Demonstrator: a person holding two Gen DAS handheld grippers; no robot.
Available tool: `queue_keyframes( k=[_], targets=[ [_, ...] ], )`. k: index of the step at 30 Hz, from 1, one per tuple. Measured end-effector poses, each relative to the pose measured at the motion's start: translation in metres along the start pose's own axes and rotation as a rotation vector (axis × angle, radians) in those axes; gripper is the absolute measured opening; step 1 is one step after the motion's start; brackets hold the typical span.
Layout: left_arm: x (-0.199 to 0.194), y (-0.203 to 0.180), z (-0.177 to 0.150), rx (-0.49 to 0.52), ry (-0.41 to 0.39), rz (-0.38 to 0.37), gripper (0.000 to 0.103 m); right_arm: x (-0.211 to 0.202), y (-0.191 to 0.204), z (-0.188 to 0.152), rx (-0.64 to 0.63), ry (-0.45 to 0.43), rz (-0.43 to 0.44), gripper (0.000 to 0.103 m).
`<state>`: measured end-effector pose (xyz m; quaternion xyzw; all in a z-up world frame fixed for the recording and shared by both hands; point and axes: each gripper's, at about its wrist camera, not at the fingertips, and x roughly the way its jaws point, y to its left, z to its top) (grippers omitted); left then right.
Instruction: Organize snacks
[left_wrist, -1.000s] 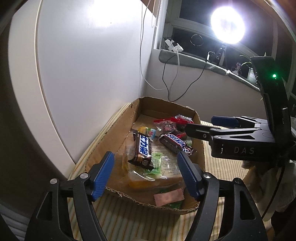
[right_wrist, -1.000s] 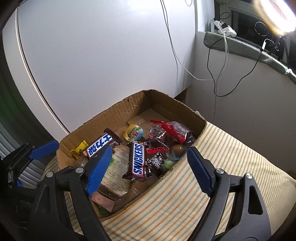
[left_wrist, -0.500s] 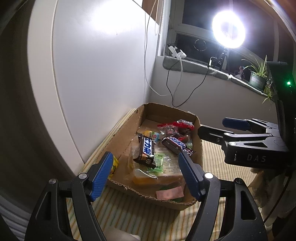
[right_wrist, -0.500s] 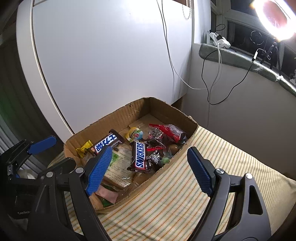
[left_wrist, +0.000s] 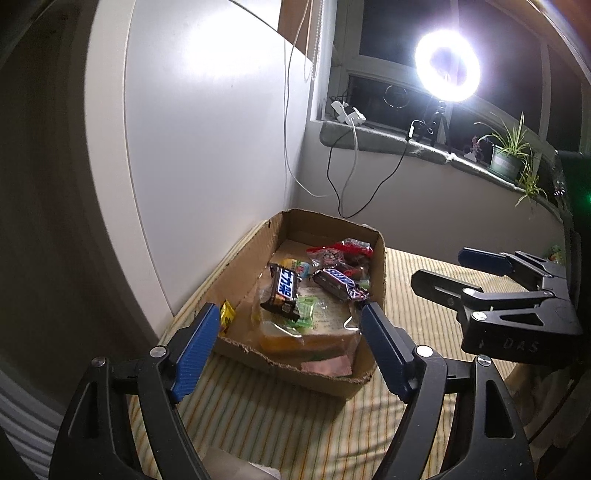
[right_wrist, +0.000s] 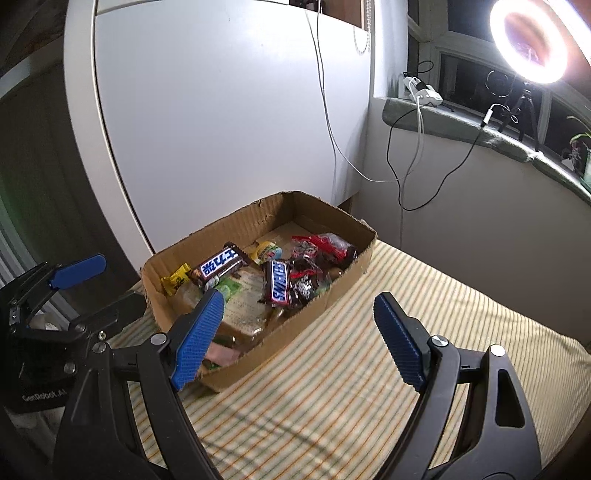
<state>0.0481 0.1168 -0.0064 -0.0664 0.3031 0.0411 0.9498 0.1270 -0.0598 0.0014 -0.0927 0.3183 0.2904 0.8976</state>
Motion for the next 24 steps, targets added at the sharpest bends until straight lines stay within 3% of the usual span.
queue_keyframes(
  k=[4,24],
  targets=[
    [-0.004,-0.002,-0.004,0.003,-0.001,0.003,0.079,-0.009,-0.002,-0.009,0.021,-0.016,-0.013,0.102],
    [-0.01,-0.008,-0.007,0.013,-0.004,-0.001,0.079,-0.021,-0.004,-0.021,0.036,-0.022,-0.039,0.103]
  ],
)
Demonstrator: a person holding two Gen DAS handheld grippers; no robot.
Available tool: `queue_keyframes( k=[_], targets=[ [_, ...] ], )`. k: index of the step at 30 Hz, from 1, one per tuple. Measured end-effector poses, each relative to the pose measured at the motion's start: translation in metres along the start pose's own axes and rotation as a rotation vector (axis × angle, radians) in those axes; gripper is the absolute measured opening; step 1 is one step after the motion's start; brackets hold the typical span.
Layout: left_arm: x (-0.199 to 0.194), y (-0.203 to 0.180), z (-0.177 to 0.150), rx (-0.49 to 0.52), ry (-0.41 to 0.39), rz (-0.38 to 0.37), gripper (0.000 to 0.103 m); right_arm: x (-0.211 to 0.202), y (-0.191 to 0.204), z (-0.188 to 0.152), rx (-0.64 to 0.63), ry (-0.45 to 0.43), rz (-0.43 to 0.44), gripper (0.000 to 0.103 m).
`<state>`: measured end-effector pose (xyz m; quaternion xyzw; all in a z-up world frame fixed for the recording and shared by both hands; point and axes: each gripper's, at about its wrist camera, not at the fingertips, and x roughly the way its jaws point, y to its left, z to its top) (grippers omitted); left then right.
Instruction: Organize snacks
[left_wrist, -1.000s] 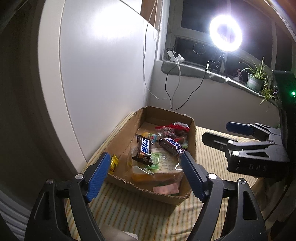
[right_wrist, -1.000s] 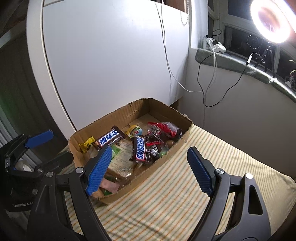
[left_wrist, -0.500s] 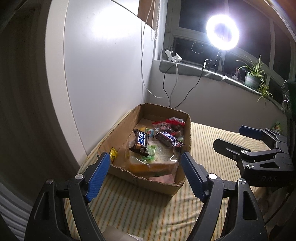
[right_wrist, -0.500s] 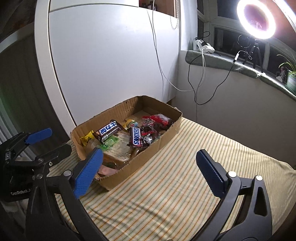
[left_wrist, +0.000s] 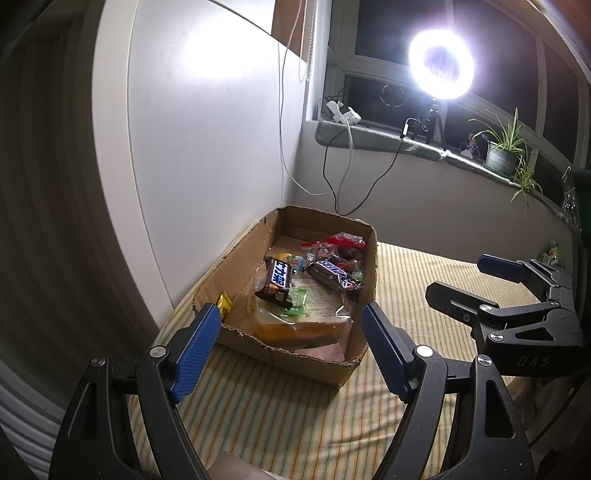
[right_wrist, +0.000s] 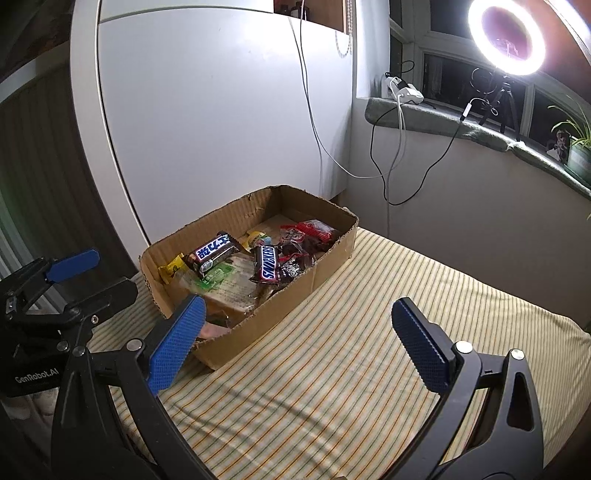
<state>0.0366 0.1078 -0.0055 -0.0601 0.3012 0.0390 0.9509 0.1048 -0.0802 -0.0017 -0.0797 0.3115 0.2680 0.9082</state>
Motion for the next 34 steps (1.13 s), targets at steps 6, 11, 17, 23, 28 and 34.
queue_keyframes(
  k=[6,11,17,23,28,34],
  targets=[
    [-0.0019,-0.0002,-0.0002,-0.001,-0.006,-0.002,0.079,0.0006,0.0013,-0.0003,0.001,0.004,-0.001,0.103],
    [-0.0022,0.0002,-0.0005,-0.002,-0.005,-0.001,0.079,0.001,0.0031,-0.0011,-0.006,0.006,0.0,0.103],
    [-0.0016,0.0012,-0.0012,-0.003,-0.001,0.0,0.079,0.0028,0.0049,-0.0019,-0.009,0.013,0.001,0.103],
    [-0.0003,0.0023,-0.002,-0.003,0.001,0.001,0.079,0.002,0.0051,-0.0024,-0.01,0.012,0.002,0.103],
    [0.0005,0.0022,-0.0023,0.002,0.001,0.0,0.079,0.0021,0.0051,-0.0036,-0.008,0.018,0.003,0.103],
    [0.0007,-0.0017,-0.0052,0.018,-0.001,-0.001,0.079,0.005,0.0039,-0.0059,-0.001,0.024,-0.002,0.103]
  ],
)
